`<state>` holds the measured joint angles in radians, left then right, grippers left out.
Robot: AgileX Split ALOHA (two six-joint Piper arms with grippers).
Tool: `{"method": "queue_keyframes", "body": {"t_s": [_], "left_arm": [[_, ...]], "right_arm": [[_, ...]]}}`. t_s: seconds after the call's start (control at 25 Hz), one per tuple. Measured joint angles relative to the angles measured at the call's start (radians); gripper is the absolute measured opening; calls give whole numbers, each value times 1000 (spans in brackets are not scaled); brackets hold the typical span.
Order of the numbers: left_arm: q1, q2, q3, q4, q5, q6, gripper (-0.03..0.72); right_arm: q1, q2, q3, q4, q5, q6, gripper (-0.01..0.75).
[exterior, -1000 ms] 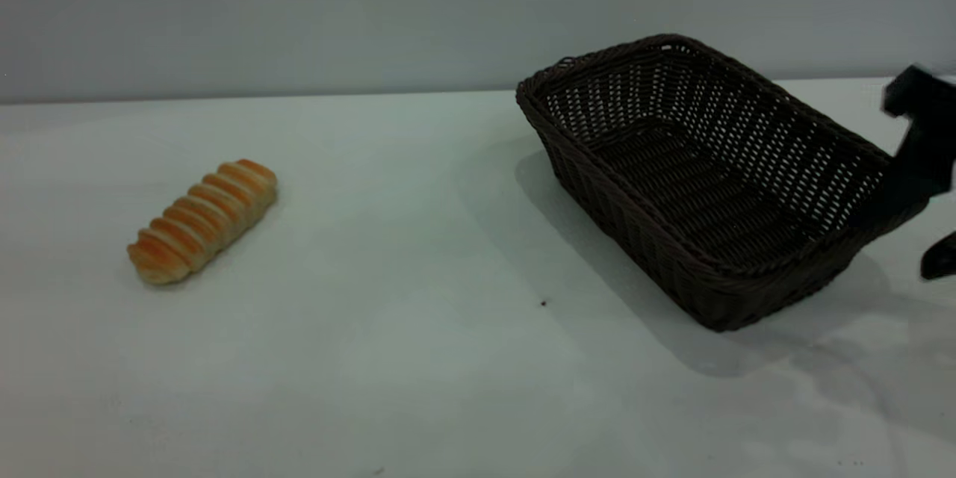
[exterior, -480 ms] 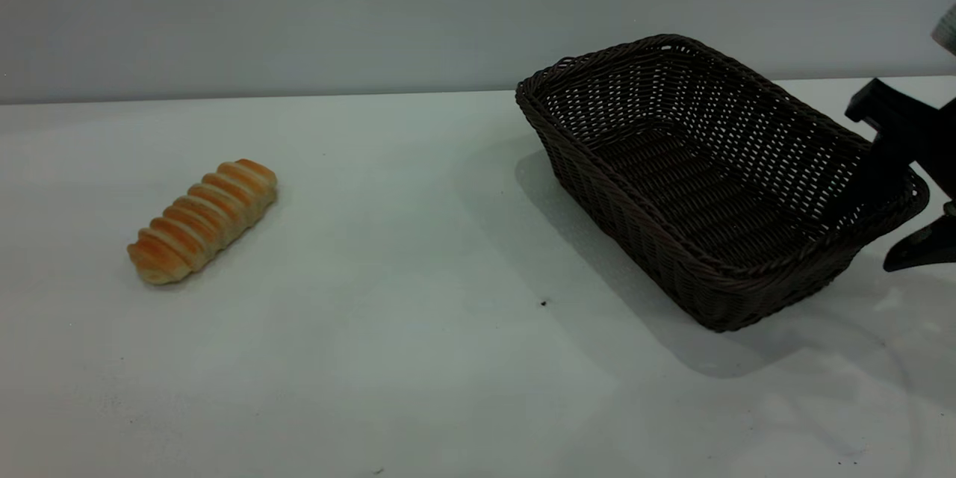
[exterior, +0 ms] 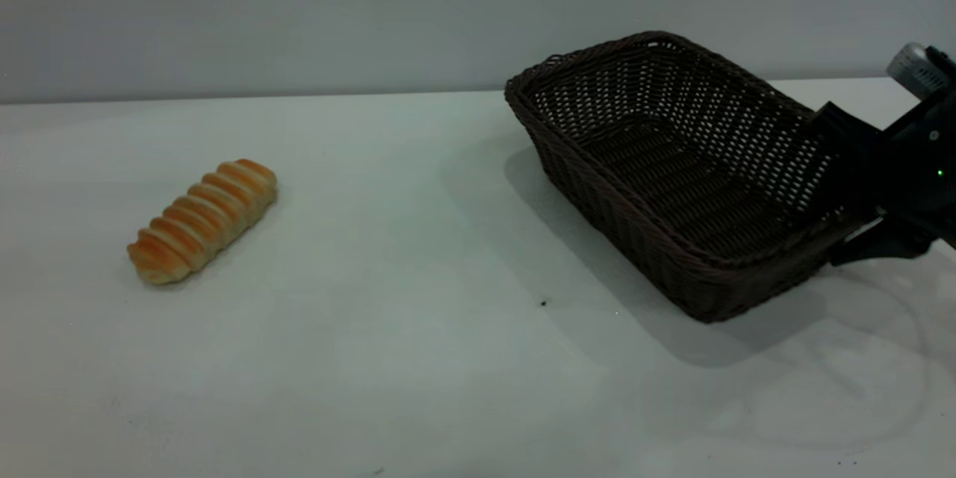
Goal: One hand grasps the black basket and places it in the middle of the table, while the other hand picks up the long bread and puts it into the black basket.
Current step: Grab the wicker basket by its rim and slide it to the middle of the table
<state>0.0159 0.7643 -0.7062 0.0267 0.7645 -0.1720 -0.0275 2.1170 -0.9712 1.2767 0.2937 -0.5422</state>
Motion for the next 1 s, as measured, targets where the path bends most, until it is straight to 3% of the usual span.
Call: {"method": "queue_keyframes", "body": {"t_s": [0.12, 0.16, 0.28, 0.52, 1.0], "left_arm": [[0, 0, 0, 0, 3, 0, 483], [0, 0, 0, 0, 3, 0, 483], [0, 0, 0, 2, 4, 0, 483], [0, 0, 0, 4, 2, 0, 483], [0, 0, 0, 6, 32, 22, 483]], "right_arm": [[-2, 0, -10, 1, 26, 7, 145], [-2, -7, -14, -22, 42, -17, 124], [1, -25, -30, -96, 95, -81, 125], [15, -41, -172, -250, 308, -93, 125], [229, 121, -547, -684, 454, 199, 125]]}}
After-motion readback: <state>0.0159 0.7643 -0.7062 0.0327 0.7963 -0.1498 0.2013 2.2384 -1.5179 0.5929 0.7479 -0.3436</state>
